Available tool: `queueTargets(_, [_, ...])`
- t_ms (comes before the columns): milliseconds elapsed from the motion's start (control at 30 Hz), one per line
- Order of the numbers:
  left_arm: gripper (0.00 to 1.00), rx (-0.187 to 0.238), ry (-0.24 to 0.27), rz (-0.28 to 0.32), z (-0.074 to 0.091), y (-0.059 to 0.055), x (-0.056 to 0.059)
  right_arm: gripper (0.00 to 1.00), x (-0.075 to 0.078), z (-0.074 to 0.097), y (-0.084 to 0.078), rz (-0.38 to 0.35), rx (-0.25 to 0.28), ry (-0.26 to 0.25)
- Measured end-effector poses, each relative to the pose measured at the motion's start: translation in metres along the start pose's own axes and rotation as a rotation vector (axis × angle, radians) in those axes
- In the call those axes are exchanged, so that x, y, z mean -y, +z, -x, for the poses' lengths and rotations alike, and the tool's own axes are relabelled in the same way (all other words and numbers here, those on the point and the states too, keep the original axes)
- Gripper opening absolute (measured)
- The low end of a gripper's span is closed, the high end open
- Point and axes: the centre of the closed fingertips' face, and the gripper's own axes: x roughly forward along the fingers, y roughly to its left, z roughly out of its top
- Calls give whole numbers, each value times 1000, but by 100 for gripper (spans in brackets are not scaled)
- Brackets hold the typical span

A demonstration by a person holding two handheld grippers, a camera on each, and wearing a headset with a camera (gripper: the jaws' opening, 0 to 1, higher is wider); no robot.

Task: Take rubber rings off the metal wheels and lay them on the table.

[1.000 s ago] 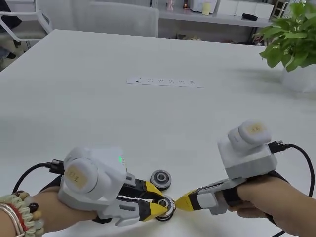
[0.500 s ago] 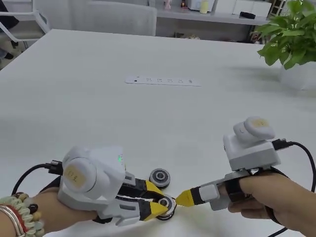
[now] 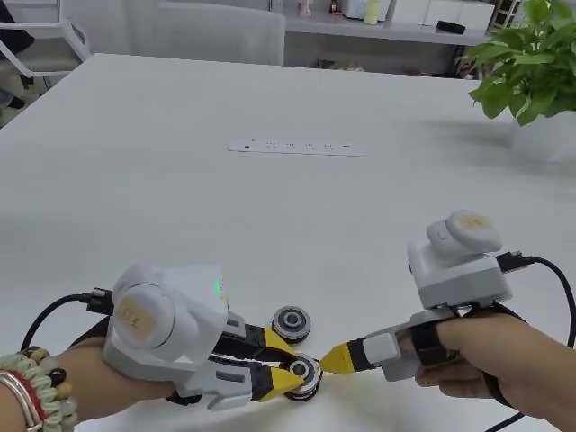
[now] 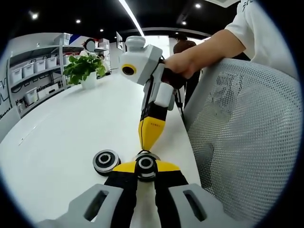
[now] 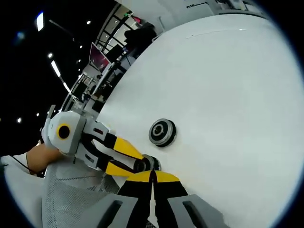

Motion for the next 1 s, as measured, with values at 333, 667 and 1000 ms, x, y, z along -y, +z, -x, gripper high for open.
queueTargets(333, [8,0,2,0,-1,1,0,0,-4,0,0,12,1,18])
queueTargets(667, [8,-12,2,-12,-1,1,1,0,-9,-1,1,12,6,38])
queueTargets(1000, [8,-10,3,-10,-1,1,0,0,-13,-1,3,24,10,49])
